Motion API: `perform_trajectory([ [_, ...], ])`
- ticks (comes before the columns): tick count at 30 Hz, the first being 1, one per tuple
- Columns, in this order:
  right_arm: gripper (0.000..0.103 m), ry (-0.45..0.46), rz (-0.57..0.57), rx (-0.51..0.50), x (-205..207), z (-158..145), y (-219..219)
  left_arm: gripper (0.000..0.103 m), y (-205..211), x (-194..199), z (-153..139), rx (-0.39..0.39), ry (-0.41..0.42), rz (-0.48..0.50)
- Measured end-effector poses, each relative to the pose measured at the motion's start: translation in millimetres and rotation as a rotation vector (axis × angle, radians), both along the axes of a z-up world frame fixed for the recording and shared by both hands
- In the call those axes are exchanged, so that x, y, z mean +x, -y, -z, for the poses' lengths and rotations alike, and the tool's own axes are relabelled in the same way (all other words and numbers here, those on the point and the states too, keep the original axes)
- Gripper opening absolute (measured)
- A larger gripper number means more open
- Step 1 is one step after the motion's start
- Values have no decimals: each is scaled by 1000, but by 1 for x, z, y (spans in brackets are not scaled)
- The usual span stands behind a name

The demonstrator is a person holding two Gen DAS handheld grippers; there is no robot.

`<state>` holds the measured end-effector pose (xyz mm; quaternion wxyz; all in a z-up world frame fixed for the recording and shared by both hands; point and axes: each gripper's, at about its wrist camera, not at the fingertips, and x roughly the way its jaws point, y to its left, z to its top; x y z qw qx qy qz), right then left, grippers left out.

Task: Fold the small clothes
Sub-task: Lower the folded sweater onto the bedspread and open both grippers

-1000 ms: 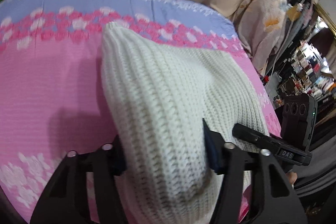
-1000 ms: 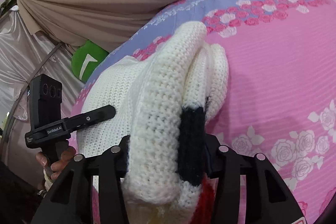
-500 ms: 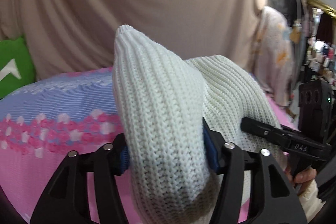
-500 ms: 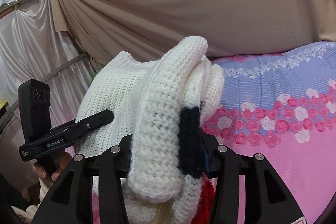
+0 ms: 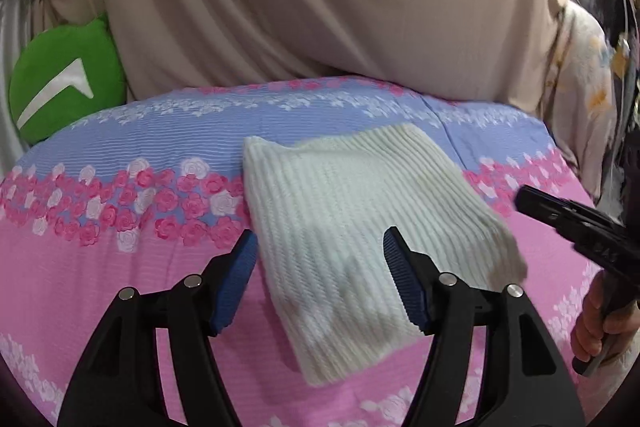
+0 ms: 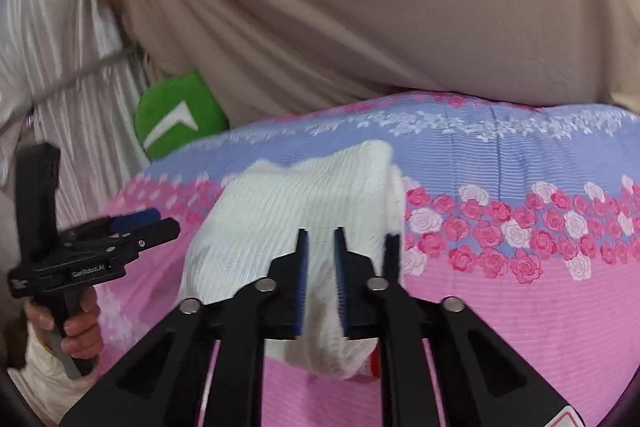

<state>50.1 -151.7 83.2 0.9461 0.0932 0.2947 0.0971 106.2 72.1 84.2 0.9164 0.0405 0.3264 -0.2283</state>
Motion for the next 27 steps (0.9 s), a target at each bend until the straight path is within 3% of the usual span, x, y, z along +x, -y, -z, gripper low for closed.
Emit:
perform_trajectory([
  [3, 1, -71, 28, -103, 9, 24, -11, 63, 20, -11, 25, 120, -10, -3],
  [5, 0, -113, 53, -109, 8, 41, -3, 63, 24, -10, 44, 186, -33, -27],
  [7, 0, -128, 61, -101, 6, 52, 7, 64, 16, -9, 61, 189, -91, -38],
  [10, 3, -101, 24, -15, -6, 44, 16, 64, -5, -19, 67, 108, -158, -13],
  [12, 20, -78, 18, 8, -12, 36, 20, 78, -12, -33, 69, 90, -172, 5],
  [13, 30, -76, 23, 12, -12, 34, 21, 80, -13, -39, 71, 91, -172, 11],
  [14, 49, -72, 38, 6, -11, 34, 23, 81, -13, -45, 75, 104, -172, 14],
  [15, 52, -68, 51, -6, -9, 34, 23, 81, -12, -48, 80, 126, -173, 13],
  [17, 52, -106, 46, -13, 1, 43, 22, 81, -9, -49, 88, 160, -164, -7],
  [19, 43, -155, 12, 18, 13, 53, 20, 80, -8, -40, 91, 179, -155, -40],
  [22, 25, -137, 6, -3, 15, 49, 15, 68, -12, -23, 89, 165, -150, -67],
  [23, 21, -114, 0, 24, 11, 42, 18, 58, -16, -20, 87, 141, -161, -61],
  [24, 20, -89, 3, 47, 6, 34, 21, 49, -18, -19, 85, 130, -169, -57],
  [27, 19, -69, 40, 15, -1, 30, 26, 41, -31, -18, 85, 86, -187, -62],
])
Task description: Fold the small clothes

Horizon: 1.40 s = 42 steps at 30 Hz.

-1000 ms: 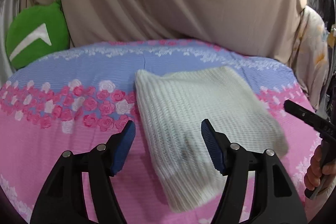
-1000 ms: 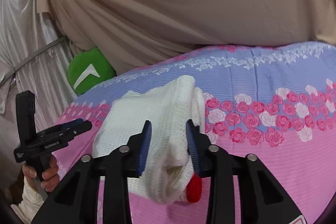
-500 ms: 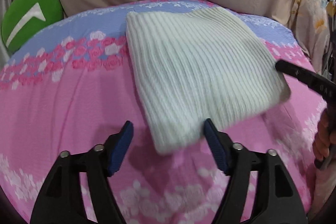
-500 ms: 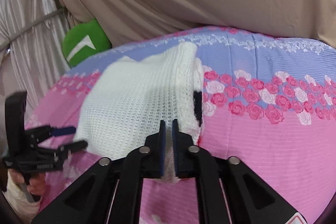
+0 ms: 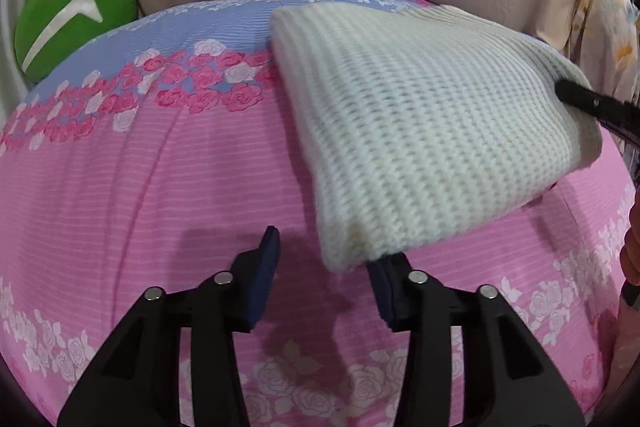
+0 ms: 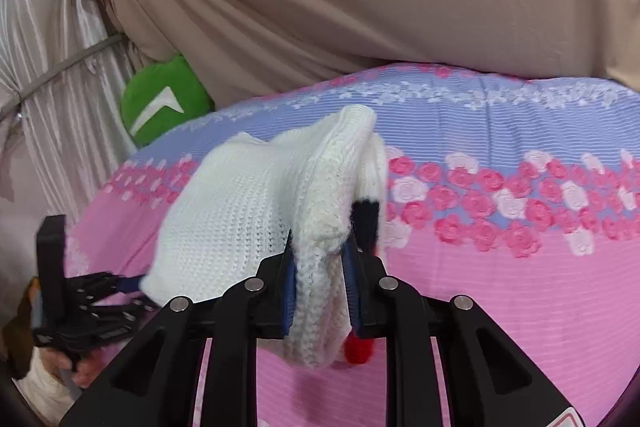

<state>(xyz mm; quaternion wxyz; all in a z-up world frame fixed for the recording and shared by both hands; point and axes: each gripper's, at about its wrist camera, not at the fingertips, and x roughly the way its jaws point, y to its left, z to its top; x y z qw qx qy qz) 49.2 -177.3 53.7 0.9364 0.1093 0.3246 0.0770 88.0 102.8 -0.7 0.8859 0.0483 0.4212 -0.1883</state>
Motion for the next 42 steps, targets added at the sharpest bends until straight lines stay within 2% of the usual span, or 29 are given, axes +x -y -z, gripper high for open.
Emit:
perform_trajectory([
  [2, 19, -99, -1, -33, 13, 30, -2, 41, -6, 2, 5, -21, -14, -6],
  [3, 21, -121, -7, -34, 16, 41, -3, 41, -7, 2, 5, -21, -5, -5],
  [4, 21, -95, 1, -35, 13, 44, -4, 41, -4, -1, 5, 0, 6, -5],
  [8, 28, -63, 16, -15, 3, 26, -1, 42, 3, -18, -3, 34, 43, -18],
  [10, 29, -34, 44, 8, -10, 19, 2, 50, 4, -34, -12, 55, 98, -49],
  [12, 32, -10, 73, -9, -27, 14, 0, 66, 7, -51, -20, 74, 158, -86],
  [14, 45, 2, 114, -46, -45, 15, -5, 76, 13, -67, -24, 86, 198, -122],
  [17, 53, -30, 149, -55, -63, 27, -15, 89, 29, -83, -20, 80, 219, -155],
  [19, 54, -54, 164, -58, -73, 39, -23, 89, 40, -89, -14, 62, 214, -163],
  [22, 61, -76, 203, -123, -84, 52, -33, 89, 53, -90, -3, 66, 200, -178],
  [24, 67, -104, 212, -169, -89, 57, -42, 89, 59, -89, 3, 95, 179, -193],
  [28, 84, -64, 216, -202, -99, 53, -52, 92, 63, -91, 4, 120, 191, -241],
  [32, 84, -72, 215, -229, -97, 55, -56, 94, 62, -90, 6, 132, 184, -279],
  [42, 85, -83, 236, -253, -95, 57, -61, 94, 64, -93, 5, 133, 197, -294],
])
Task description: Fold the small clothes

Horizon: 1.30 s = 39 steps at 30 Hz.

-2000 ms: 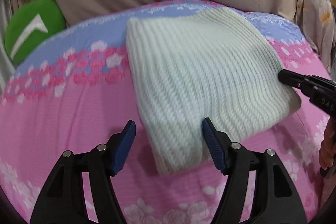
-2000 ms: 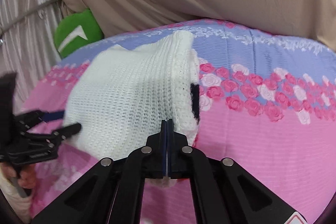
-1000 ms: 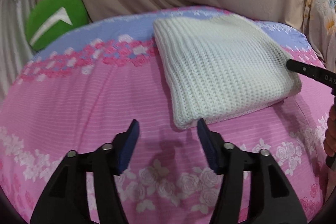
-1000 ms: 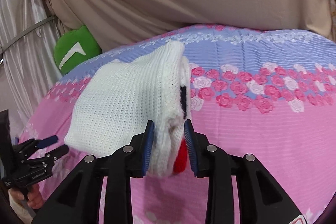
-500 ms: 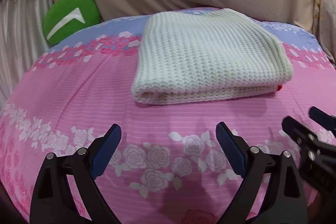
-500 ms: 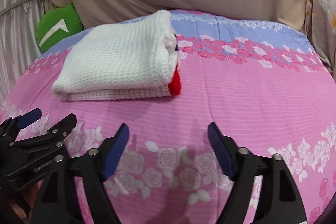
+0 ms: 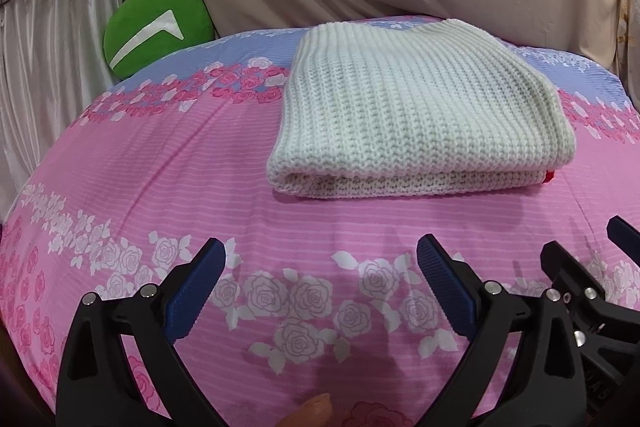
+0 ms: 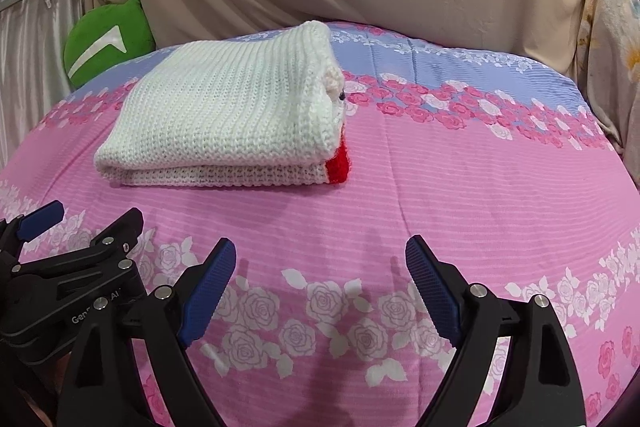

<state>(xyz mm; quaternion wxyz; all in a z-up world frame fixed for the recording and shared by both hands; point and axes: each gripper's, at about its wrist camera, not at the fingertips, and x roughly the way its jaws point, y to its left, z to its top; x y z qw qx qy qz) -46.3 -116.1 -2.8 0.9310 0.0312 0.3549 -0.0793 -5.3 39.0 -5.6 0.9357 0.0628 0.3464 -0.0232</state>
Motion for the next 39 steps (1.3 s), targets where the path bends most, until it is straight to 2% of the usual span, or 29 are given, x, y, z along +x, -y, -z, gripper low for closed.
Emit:
perform_trajectory([
  [7, 85, -5, 11, -14, 0, 0, -1, 94, 3, -1, 0, 28, 12, -15],
  [39, 85, -11, 26, -30, 0, 1, -1, 91, 0, 0, -1, 46, 16, -14],
])
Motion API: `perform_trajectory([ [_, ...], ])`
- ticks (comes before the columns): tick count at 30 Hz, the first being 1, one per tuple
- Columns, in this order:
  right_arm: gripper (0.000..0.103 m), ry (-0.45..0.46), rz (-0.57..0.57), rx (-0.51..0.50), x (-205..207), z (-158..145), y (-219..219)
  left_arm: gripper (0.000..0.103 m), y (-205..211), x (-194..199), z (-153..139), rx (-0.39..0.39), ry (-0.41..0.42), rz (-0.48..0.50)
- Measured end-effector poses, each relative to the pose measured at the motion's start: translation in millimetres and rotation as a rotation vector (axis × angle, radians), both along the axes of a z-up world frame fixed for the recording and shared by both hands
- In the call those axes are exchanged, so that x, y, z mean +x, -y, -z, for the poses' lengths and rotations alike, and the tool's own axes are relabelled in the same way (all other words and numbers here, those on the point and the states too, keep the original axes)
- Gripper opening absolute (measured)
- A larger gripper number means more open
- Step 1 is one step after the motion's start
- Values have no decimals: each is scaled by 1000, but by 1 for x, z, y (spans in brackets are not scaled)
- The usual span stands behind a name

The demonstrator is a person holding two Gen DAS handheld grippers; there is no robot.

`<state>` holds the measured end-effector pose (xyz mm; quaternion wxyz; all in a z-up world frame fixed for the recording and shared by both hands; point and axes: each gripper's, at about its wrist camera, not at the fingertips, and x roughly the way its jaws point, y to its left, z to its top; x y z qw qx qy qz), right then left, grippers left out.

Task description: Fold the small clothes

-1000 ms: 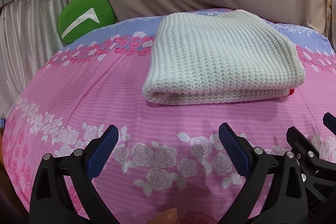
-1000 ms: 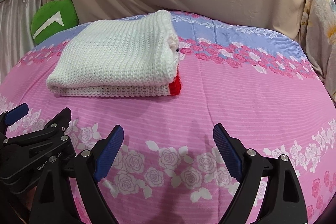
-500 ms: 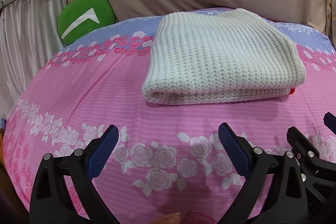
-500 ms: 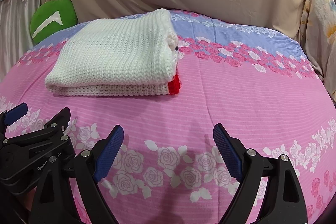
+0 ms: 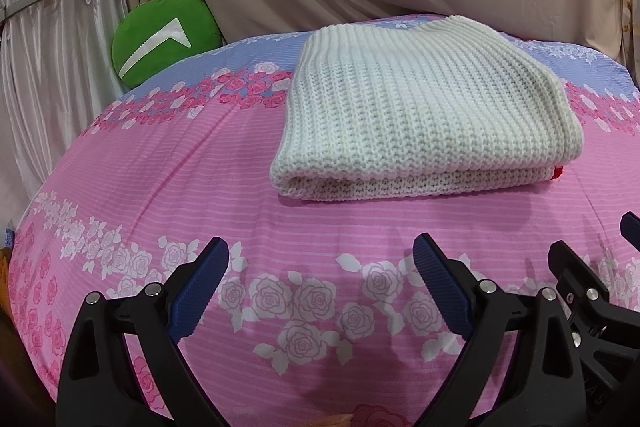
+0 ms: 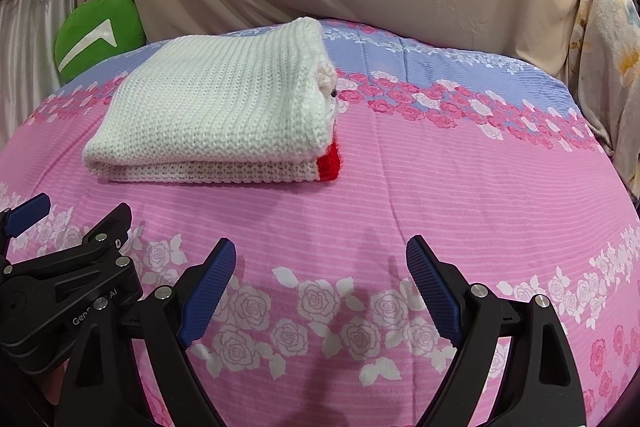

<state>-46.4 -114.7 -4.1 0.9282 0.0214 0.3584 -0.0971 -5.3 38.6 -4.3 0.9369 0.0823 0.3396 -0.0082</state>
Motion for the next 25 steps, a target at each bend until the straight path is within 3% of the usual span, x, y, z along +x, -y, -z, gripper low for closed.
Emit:
perform_trajectory([
  [25, 85, 0, 9, -11, -1, -2, -1, 87, 3, -2, 0, 11, 12, 8],
])
